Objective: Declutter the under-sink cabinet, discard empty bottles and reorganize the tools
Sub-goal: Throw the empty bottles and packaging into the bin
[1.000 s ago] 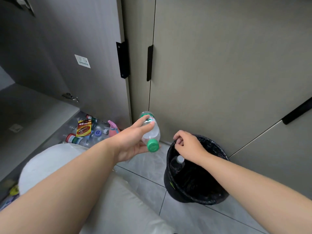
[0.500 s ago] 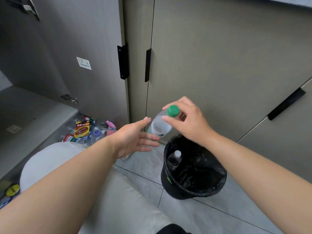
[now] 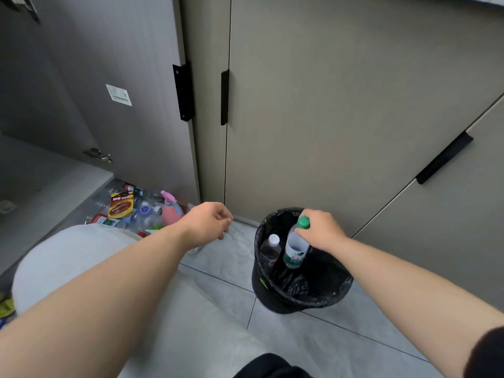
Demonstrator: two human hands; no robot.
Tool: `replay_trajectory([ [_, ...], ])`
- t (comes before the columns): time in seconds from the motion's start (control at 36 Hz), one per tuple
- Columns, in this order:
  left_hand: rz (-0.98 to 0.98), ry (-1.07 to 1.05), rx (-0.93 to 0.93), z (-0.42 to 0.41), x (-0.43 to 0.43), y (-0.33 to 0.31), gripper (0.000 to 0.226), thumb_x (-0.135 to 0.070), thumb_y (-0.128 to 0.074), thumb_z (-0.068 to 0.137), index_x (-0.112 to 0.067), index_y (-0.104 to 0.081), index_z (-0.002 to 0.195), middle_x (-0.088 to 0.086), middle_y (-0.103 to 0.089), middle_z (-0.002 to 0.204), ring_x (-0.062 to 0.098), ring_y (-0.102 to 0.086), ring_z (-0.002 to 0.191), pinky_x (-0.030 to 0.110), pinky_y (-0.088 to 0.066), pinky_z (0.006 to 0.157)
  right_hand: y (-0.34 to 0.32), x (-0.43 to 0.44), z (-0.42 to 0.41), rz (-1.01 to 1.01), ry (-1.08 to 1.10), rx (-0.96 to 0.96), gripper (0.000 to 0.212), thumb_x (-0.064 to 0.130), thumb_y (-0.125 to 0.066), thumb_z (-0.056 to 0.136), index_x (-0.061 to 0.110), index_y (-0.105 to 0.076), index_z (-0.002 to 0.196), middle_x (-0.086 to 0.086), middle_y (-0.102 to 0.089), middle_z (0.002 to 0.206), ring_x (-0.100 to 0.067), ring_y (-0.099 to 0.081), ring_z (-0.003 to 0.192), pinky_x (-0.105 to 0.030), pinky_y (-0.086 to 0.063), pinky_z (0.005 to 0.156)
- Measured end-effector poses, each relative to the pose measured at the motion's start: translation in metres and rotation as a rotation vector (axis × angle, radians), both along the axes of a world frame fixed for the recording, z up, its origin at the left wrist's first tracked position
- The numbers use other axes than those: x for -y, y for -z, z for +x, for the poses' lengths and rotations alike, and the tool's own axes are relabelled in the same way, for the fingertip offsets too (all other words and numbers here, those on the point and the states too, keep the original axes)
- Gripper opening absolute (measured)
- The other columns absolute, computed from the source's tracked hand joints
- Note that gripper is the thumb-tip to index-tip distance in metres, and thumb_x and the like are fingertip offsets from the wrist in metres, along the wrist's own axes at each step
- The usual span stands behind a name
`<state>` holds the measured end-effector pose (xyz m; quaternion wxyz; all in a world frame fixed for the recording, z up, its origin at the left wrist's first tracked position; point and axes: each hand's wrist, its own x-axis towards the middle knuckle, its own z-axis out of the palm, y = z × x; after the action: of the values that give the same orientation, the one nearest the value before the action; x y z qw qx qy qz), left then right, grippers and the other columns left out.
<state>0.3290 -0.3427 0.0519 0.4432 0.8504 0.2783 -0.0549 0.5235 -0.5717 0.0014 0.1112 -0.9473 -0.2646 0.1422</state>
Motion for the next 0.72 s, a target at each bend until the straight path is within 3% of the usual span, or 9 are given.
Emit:
replay_trajectory([
  [0.08, 0.0, 0.019, -0.021, 0.0, -0.001, 0.001, 0.016, -0.011, -0.054, 0.095, -0.018, -0.069, 0.097, 0.0, -0.073, 0.083, 0.015, -0.073, 0.073, 0.024, -0.052, 0.063, 0.025, 0.0, -0.004, -0.042, 0.017, -0.031, 0.023, 0.018, -0.062, 0.088, 0.021, -0.062, 0.11, -0.011, -0.056, 0.11, -0.035, -0.059, 0.101, -0.037, -0.05, 0.086],
  [0.22, 0.04, 0.04, -0.033, -0.003, -0.001, -0.001, 0.016, -0.014, -0.054, 0.098, -0.016, -0.069, 0.103, 0.001, -0.075, 0.09, 0.014, -0.075, 0.079, 0.031, -0.06, 0.082, 0.049, -0.003, -0.004, -0.072, 0.067, -0.077, 0.03, 0.015, -0.058, 0.092, 0.023, -0.059, 0.12, -0.012, -0.051, 0.115, -0.037, -0.059, 0.098, -0.039, -0.052, 0.087],
  [0.39, 0.067, 0.056, -0.062, -0.003, -0.001, -0.005, 0.016, -0.017, -0.054, 0.099, -0.018, -0.069, 0.106, 0.001, -0.073, 0.095, 0.015, -0.073, 0.085, 0.03, -0.059, 0.082, 0.06, -0.006, -0.003, -0.11, 0.083, -0.071, 0.041, 0.015, -0.056, 0.094, 0.026, -0.05, 0.133, -0.012, -0.053, 0.123, -0.035, -0.058, 0.106, -0.037, -0.049, 0.085],
  [0.5, 0.139, 0.055, -0.059, -0.004, -0.003, -0.005, 0.019, -0.017, -0.053, 0.096, -0.022, -0.069, 0.104, -0.007, -0.067, 0.087, 0.019, -0.066, 0.085, 0.023, -0.048, 0.069, 0.048, -0.013, -0.008, -0.144, 0.1, 0.021, 0.041, 0.019, -0.054, 0.095, 0.025, -0.045, 0.134, -0.009, -0.051, 0.129, -0.035, -0.06, 0.107, -0.036, -0.044, 0.075],
  [0.61, 0.178, 0.076, -0.053, -0.002, -0.007, -0.015, 0.019, -0.021, -0.053, 0.096, -0.022, -0.069, 0.105, -0.007, -0.069, 0.095, 0.016, -0.064, 0.092, 0.022, -0.044, 0.076, 0.019, -0.03, -0.016, 0.021, 0.016, 0.156, 0.024, 0.023, -0.05, 0.097, 0.023, -0.05, 0.121, 0.0, -0.051, 0.119, -0.028, -0.06, 0.086, -0.036, -0.046, 0.067],
  [0.72, 0.185, 0.11, -0.075, -0.004, -0.044, -0.042, 0.013, -0.034, -0.062, 0.095, -0.027, -0.068, 0.104, -0.012, -0.07, 0.099, 0.015, -0.064, 0.1, 0.028, -0.047, 0.093, -0.015, -0.081, -0.028, 0.32, -0.251, 0.098, 0.021, 0.022, -0.053, 0.093, 0.035, -0.052, 0.108, 0.013, -0.046, 0.094, -0.011, -0.055, 0.068, -0.035, -0.049, 0.067],
])
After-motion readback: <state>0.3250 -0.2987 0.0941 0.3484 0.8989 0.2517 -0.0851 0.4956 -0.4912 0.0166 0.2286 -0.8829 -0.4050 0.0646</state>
